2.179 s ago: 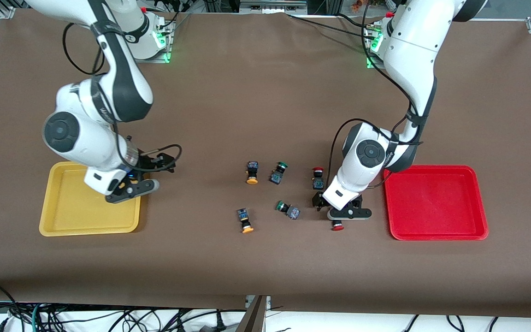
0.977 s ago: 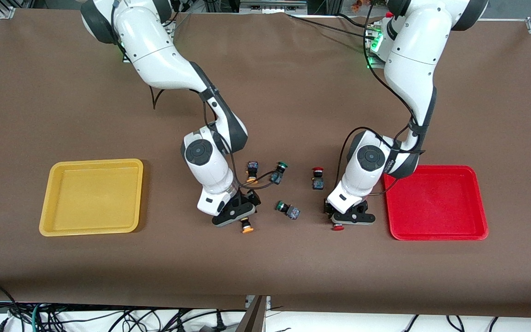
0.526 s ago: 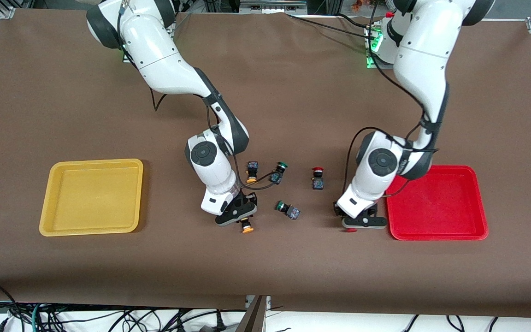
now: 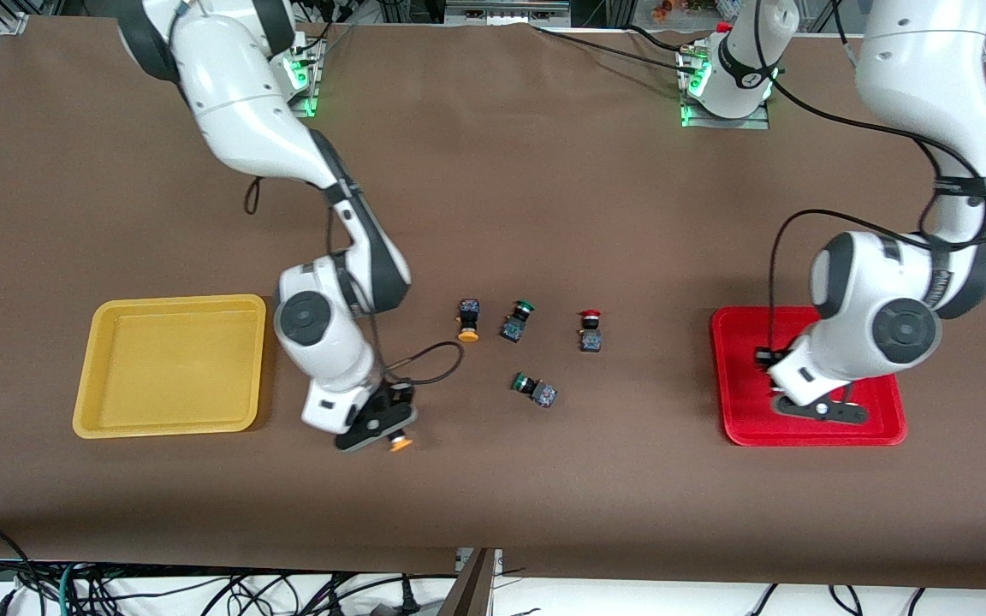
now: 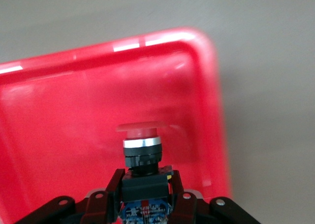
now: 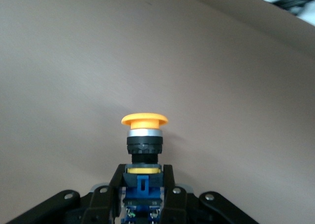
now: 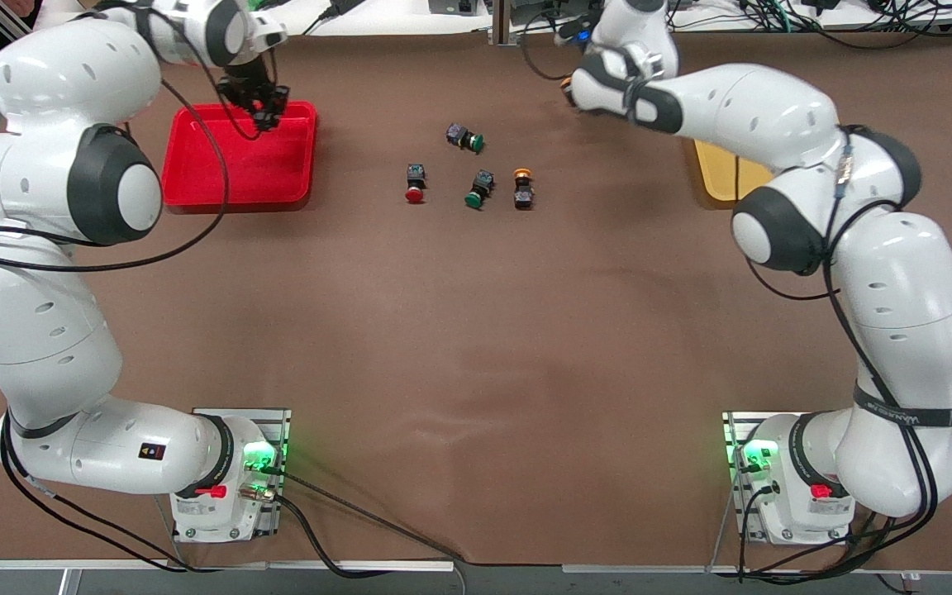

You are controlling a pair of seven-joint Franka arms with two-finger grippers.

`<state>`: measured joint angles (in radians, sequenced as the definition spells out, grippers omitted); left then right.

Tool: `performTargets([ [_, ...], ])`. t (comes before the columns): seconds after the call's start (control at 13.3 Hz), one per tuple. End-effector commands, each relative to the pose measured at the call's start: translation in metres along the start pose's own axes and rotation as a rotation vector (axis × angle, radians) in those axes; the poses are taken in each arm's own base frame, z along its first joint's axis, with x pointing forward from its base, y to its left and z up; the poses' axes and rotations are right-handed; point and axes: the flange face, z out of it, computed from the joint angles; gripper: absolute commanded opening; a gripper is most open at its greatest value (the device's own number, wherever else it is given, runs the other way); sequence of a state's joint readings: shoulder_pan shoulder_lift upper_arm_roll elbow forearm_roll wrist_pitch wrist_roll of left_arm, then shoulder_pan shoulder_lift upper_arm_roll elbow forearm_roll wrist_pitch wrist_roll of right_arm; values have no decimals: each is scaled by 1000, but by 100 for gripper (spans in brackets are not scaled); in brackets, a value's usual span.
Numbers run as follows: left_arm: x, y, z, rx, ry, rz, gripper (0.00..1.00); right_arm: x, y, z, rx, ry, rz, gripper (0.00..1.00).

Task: Place red and yellow buttons in trays
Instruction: 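Place the held buttons into the red and yellow trays with both grippers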

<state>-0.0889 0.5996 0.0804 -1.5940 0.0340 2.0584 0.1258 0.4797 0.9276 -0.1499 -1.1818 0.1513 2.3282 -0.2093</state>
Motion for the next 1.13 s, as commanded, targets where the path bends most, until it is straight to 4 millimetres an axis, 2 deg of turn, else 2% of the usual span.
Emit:
performTargets([
  [0.0, -3, -10, 33, -14, -41, 78, 41, -53, 66, -32, -9, -123, -107, 0],
  [0.08, -3, -10, 39, -16, -44, 77, 49, -80, 97, -36, -24, -163, -133, 0],
  [0.15, -3, -7, 39, -18, -45, 79, 99, -108, 132, -39, -37, -202, -149, 0],
  [0.3, -3, -3, 27, -17, -42, 88, 100, -174, 187, -40, -19, -265, -156, 0],
  [0.38, -3, -1, 16, -17, -37, 89, 100, -201, 206, -36, -17, -272, -142, 0],
  [0.45, -4, 9, -3, -20, -29, 97, 100, -217, 219, -32, -22, -266, -152, 5],
  [0.53, -6, 32, -23, -36, -23, 120, 100, -229, 237, -29, -26, -271, -130, 45],
  [0.6, -8, 59, -43, -52, -12, 139, 100, -230, 243, -30, -23, -265, -109, 73],
  [0.68, -8, 83, -55, -66, 4, 118, 100, -224, 238, -33, -3, -242, -75, 89],
  [0.75, -8, 115, -60, -86, 13, 83, 100, -213, 228, -38, 25, -212, -16, 89],
  [0.83, -7, 147, -59, -110, 17, 39, 100, -197, 208, -42, 53, -212, 19, 89],
  [0.9, -6, 169, -57, -121, 33, 1, 100, -176, 185, -50, 72, -225, 82, 89],
  [1.05, -5, 206, -43, -130, 69, 26, 100, -132, 115, -60, 75, -247, 192, 89],
])
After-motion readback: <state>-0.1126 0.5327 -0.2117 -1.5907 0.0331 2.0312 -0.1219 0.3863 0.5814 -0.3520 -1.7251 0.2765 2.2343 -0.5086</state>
